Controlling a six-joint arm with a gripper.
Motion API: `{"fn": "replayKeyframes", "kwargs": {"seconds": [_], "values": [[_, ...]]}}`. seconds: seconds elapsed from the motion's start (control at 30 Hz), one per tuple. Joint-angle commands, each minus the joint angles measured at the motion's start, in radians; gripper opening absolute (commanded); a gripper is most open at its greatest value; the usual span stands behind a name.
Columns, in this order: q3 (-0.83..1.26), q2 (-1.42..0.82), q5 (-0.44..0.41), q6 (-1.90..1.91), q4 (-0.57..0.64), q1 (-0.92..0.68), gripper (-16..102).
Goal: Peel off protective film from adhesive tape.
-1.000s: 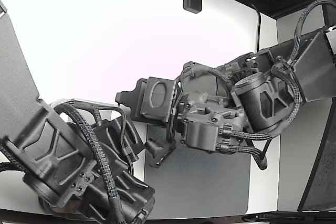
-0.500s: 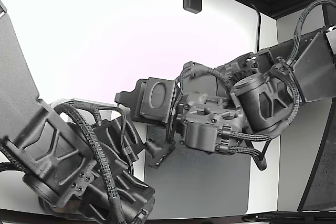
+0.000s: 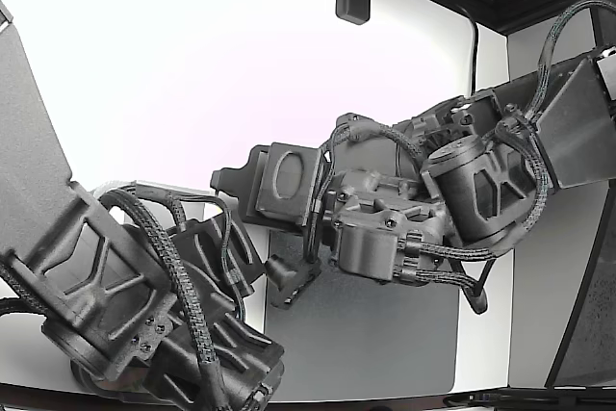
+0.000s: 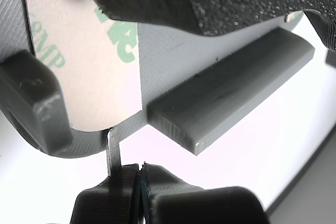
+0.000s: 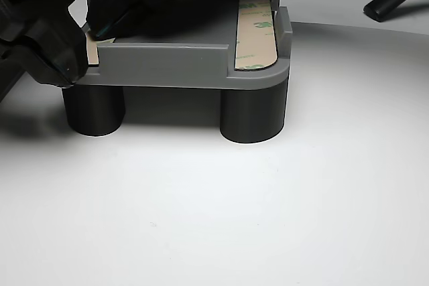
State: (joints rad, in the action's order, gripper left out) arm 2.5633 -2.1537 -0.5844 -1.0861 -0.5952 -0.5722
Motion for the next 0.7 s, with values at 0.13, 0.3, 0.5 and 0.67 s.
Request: {"fn": "replayKeyframes", "kwargs": {"seconds": [0.13, 0.3, 0.5, 0.67], "values": [[-0.028, -0.011, -0.008, 0.003, 0.008, 0.002, -11], [-0.031, -0.009, -0.009, 0.003, 0.008, 0.002, -11], [-0.034, -0.011, -0.011, 0.000, 0.005, 0.002, -11], [-0.048, -0.003, -0.012, 0.000, -0.002, 0.002, -11]]}}
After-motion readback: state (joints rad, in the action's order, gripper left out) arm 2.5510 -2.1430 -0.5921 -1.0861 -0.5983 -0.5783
